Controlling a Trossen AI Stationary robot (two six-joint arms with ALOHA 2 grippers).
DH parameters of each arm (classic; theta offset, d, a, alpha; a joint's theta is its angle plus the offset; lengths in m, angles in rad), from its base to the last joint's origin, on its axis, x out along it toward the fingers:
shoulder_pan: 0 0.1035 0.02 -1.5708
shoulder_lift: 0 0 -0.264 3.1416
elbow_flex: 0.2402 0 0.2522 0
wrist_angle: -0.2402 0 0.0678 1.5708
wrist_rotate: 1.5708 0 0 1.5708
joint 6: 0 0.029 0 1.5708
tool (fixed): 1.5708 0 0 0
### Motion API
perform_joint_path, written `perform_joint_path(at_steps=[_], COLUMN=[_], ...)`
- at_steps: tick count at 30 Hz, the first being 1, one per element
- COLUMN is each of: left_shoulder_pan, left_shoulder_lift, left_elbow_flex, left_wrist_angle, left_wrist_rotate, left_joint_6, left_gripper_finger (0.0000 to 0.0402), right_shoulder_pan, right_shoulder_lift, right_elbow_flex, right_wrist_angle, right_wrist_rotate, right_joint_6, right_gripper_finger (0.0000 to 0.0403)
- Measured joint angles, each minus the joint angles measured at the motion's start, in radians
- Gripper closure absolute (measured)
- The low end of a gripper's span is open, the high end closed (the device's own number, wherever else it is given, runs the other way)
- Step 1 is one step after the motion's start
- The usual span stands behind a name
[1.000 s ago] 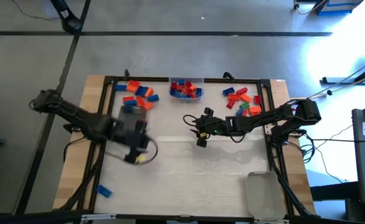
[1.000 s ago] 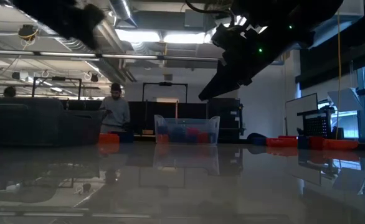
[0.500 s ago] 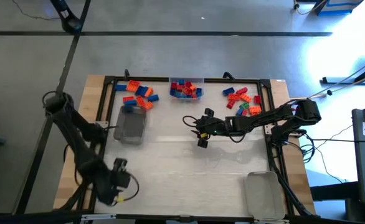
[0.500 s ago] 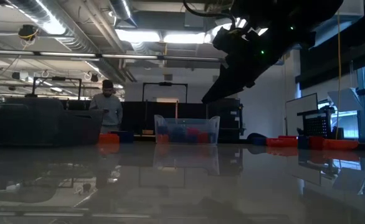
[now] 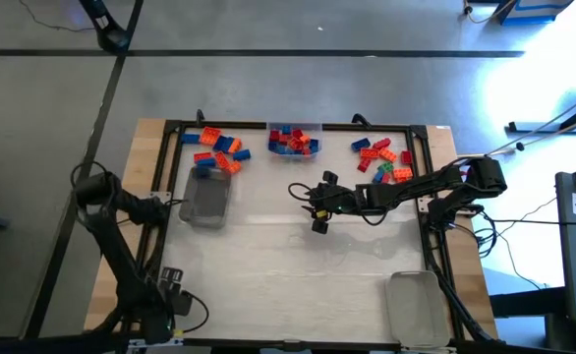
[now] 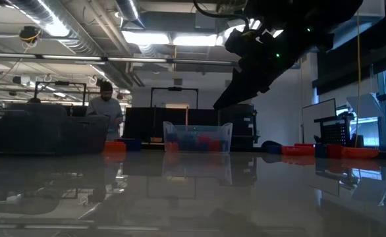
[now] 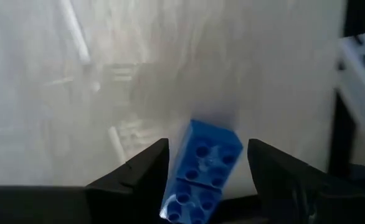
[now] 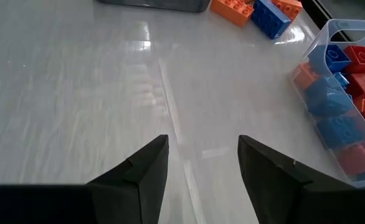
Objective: Sort blocks by size
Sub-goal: Put the blue 4 stud game piece into the transparent bin
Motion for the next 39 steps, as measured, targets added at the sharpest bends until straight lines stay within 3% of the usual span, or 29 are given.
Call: perform_joint_path(at_steps=[12, 18, 20, 29, 33, 39], left_shoulder_pan=[-0.029, -0.004, 0.013, 0.187, 0.301, 0.502], left_shoulder_lift=[0.063, 0.062, 0.06, -0.055, -0.17, -0.361], left_elbow_flex=[-0.007, -0.027, -0.027, -0.018, -0.018, -0.017], left_wrist_angle=[0.001, 0.0, 0.0, -0.03, -0.097, -0.092], left_wrist_rotate=[0.058, 0.061, 0.065, 0.023, -0.075, -0.351], left_joint_6=[0.056, 0.049, 0.049, 0.083, 0.146, 0.392], left_gripper_finger=[0.0203, 0.0262, 0.0278, 0.0278, 0.0278, 0.0278], right_shoulder_pan=[0.0, 0.0, 0.0, 0.001, 0.001, 0.0], right_shoulder_lift=[0.0, 0.0, 0.0, -0.033, -0.072, -0.121], right_elbow_flex=[0.0, 0.001, 0.0, 0.001, 0.001, 0.001], right_wrist_angle=[0.0, -0.016, -0.035, -0.117, -0.148, -0.171], right_wrist_rotate=[0.0, 0.0, 0.0, -0.027, -0.032, 0.003], right_joint_6=[-0.001, -0.001, -0.001, 0.035, 0.056, 0.056], right_gripper_finger=[0.021, 0.021, 0.021, 0.021, 0.021, 0.021])
